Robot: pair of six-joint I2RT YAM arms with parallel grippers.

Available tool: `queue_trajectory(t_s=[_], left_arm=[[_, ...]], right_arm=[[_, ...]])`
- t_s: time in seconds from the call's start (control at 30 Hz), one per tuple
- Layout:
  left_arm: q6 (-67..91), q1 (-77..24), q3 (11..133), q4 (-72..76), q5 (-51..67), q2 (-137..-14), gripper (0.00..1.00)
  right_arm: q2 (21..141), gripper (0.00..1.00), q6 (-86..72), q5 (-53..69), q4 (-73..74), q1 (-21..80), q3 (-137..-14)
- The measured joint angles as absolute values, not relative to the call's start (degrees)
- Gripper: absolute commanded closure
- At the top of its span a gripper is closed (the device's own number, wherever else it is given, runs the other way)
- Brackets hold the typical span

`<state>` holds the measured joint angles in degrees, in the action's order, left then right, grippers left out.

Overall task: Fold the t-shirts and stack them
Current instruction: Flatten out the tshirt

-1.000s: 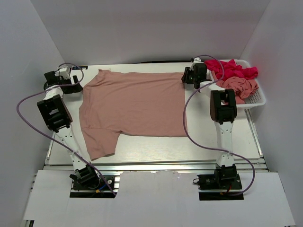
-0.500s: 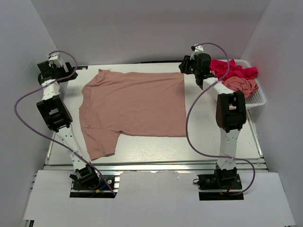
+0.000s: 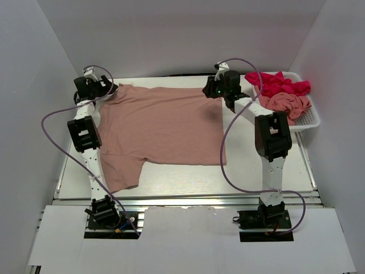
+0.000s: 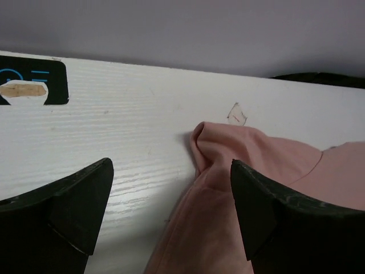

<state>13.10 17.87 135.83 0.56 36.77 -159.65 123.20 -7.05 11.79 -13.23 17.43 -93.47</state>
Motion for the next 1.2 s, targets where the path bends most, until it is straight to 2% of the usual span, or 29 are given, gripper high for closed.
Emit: queue_trajectory(t_s=[0.23, 0.57, 0.67, 0.7, 0.77, 0.8, 0.93, 1.2], left_arm=[[19.46, 17.34, 137.99, 7.94, 37.76, -162.98, 0.1], [24.99, 13.72, 140.66, 13.91, 39.24, -166.5, 0.18], [26.65, 12.16, 140.31, 14.68, 40.36, -166.54, 0.32], [27.05, 11.7, 140.29, 14.7, 40.66, -166.6, 0.44], [27.31, 10.96, 140.25, 14.28, 41.15, -166.65, 0.57], [27.44, 10.76, 140.22, 13.91, 41.21, -166.65, 0.7], [26.22, 10.81, 140.2, 12.32, 40.84, -166.65, 1.0], [17.04, 11.2, 138.21, 7.03, 36.84, -164.11, 1.0]], right_arm=[[119.26, 0.54, -5.96, 10.85, -13.54, 21.71, -89.47], [117.25, 0.55, -5.82, 8.21, -14.22, 23.94, -84.31], [117.25, 0.55, -5.89, 7.64, -14.41, 24.03, -84.31], [117.25, 0.56, -5.93, 7.62, -14.41, 24.03, -84.27], [117.25, 0.57, -5.98, 7.57, -14.87, 24.03, -83.83], [117.25, 0.58, -6.0, 7.49, -15.2, 24.03, -83.44], [117.16, 0.6, -6.66, 7.42, -16.67, 24.03, -80.27], [117.14, 0.64, -8.14, 7.75, -18.31, 25.43, -75.16]])
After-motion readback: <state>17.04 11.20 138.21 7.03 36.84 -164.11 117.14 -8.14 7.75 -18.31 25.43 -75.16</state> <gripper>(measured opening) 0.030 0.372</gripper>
